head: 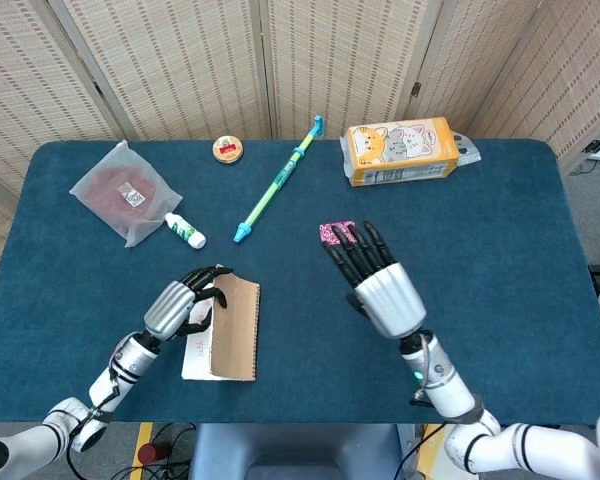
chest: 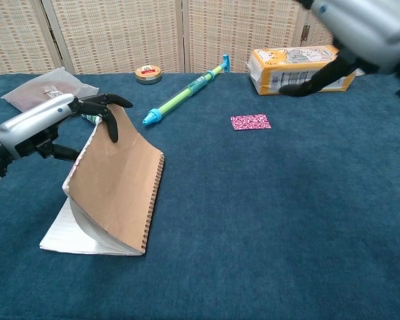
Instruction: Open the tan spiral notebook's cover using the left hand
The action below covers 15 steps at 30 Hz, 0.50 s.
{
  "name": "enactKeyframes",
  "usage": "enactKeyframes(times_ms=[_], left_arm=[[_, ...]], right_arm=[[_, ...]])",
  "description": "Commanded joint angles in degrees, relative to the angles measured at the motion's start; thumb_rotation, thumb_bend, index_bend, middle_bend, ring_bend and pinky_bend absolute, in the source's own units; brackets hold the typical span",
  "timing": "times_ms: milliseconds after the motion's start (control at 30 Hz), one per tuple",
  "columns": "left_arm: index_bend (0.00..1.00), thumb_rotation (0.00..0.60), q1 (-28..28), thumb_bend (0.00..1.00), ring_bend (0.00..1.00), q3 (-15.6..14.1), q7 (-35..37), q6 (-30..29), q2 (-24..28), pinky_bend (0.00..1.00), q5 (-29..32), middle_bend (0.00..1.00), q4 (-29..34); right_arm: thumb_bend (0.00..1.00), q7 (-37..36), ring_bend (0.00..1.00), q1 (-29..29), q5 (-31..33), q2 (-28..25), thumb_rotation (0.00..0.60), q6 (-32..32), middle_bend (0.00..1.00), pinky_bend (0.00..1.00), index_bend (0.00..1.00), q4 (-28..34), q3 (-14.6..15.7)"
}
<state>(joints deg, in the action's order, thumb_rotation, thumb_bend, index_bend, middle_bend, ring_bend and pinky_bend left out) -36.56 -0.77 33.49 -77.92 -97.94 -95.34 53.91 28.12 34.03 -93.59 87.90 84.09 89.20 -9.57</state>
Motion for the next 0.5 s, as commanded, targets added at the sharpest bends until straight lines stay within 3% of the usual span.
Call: enactKeyframes(times_ms=[33, 267, 500], left_arm=[[0.54, 0.6, -1.83, 0.63, 0.13, 0.67, -8.42, 2.7, 4.86, 0.22, -0.37, 0.18, 10.11], [0.51, 0.6, -4.58, 0.63, 0.12, 3.27, -21.22, 10.75, 7.7, 0.22, 3.75, 0.18, 22.22], [0.5, 0.6, -6.66, 0.62, 0.12, 6.6, -32.16, 16.65, 6.68, 0.22, 9.88, 0.18, 29.52]], right_arm=[[0.0, -0.79, 0.0, -2.55, 0.07, -3.62, 0.6, 2.6, 0.0, 0.0, 0.0, 2.22, -1.0], [0.0, -4.11, 0.0, -5.53, 1.15, -8.32, 0.6, 4.19, 0.0, 0.0, 0.0, 3.59, -1.32], [0.0, -7.12, 0.0, -7.71, 1.76, -10.32, 0.6, 6.27, 0.0, 0.0, 0.0, 3.53, -2.1]])
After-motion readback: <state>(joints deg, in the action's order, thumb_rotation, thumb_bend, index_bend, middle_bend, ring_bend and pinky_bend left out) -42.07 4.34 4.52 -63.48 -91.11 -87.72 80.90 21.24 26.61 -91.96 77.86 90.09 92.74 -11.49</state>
